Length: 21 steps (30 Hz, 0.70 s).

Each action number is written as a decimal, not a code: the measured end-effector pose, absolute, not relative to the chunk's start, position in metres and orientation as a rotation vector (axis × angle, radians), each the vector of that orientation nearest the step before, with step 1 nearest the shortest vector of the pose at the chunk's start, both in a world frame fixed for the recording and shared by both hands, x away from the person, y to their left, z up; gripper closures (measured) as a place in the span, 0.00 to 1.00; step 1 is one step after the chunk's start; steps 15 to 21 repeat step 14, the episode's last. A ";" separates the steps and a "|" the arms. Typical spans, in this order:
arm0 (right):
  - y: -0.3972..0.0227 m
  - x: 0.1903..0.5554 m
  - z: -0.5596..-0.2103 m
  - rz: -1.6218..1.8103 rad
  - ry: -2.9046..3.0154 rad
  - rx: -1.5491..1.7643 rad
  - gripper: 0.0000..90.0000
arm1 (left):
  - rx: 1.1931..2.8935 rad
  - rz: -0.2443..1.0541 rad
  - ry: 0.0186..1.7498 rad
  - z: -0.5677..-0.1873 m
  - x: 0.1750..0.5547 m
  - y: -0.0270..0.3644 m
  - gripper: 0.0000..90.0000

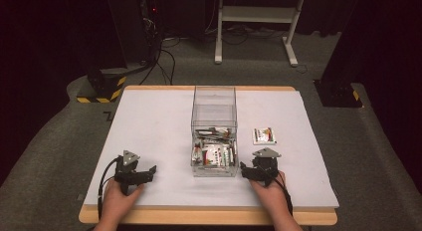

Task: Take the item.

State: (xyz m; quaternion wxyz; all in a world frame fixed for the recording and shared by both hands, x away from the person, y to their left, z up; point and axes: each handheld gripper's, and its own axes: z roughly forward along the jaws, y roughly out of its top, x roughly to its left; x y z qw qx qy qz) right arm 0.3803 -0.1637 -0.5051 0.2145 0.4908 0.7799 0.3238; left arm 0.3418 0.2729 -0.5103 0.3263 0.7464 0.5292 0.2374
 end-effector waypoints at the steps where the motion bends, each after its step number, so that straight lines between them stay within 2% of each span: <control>1: -0.164 0.380 -0.505 0.898 2.165 1.364 0.23 | 1.956 0.622 1.387 -0.510 0.342 0.273 0.15; 21: -0.164 0.380 -0.505 0.898 2.164 1.363 0.23 | 1.953 0.623 1.388 -0.510 0.342 0.273 0.15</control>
